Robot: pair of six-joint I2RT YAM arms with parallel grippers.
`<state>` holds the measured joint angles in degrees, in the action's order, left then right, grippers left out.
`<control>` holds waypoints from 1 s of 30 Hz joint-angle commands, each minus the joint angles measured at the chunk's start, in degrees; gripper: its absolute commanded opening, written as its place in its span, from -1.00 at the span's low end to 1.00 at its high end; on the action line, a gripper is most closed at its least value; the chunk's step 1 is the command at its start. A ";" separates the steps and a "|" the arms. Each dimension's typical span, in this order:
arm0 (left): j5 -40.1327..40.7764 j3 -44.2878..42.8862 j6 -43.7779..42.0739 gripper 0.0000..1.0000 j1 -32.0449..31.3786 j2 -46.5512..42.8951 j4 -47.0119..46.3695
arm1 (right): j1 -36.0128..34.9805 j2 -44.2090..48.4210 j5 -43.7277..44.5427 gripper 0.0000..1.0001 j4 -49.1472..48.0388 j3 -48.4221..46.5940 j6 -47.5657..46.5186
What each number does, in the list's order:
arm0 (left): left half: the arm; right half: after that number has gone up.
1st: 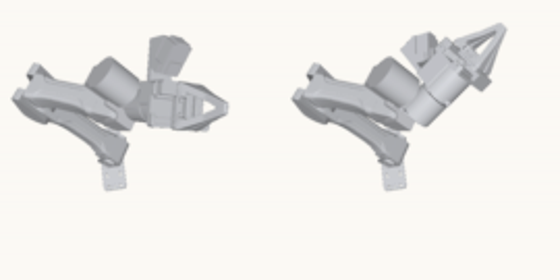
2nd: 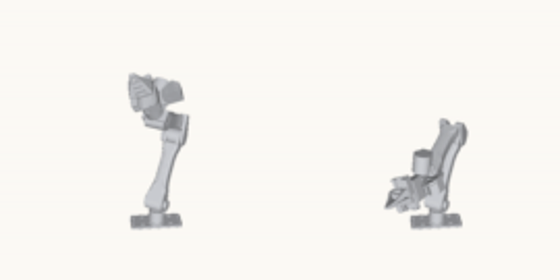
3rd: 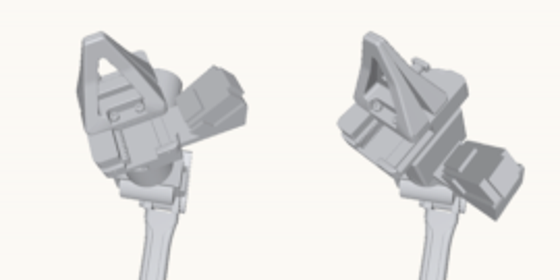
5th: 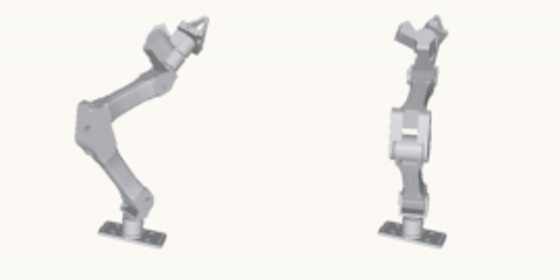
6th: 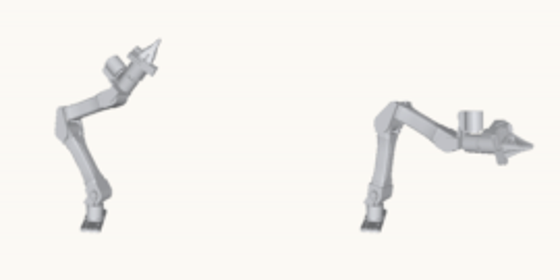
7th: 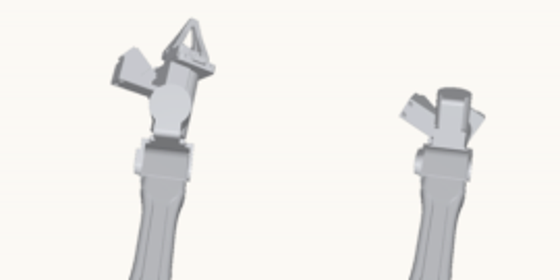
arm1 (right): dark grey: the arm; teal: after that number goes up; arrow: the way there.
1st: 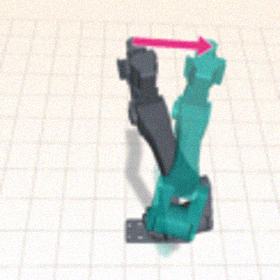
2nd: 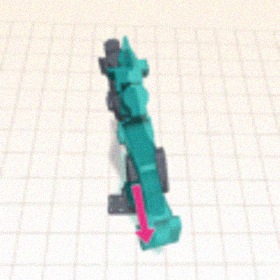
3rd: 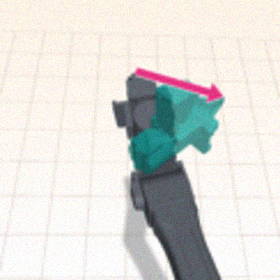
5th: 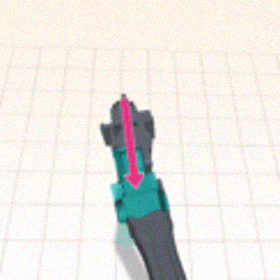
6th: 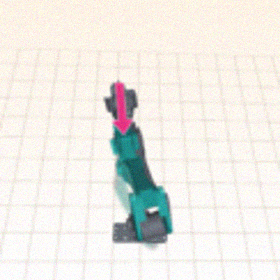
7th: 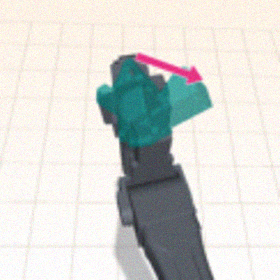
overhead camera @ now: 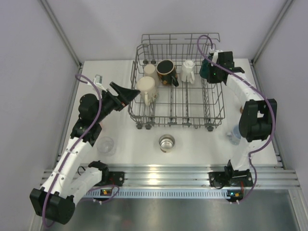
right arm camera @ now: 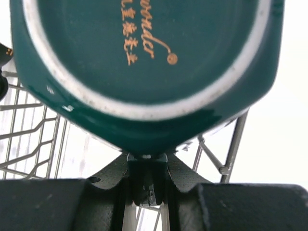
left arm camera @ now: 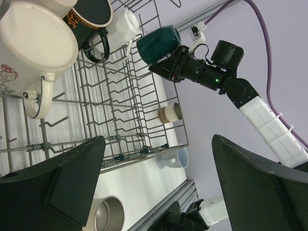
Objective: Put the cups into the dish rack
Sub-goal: Place the cup upside down on the dish rack
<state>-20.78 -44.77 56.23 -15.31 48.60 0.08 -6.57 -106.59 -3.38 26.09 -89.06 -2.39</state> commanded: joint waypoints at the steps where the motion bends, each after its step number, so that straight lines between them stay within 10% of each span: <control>1: -0.32 -1.28 -0.85 0.96 -0.16 -0.61 -2.27 | 0.24 -0.29 1.62 -0.88 -0.25 -3.49 -1.30; 30: -0.76 -0.93 0.37 0.96 -0.07 -0.35 -2.89 | -0.38 1.20 2.94 -0.31 0.72 -1.47 1.51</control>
<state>-21.37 -44.88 56.31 -15.31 49.17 0.08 -7.42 -109.03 -2.63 28.40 -90.00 -1.37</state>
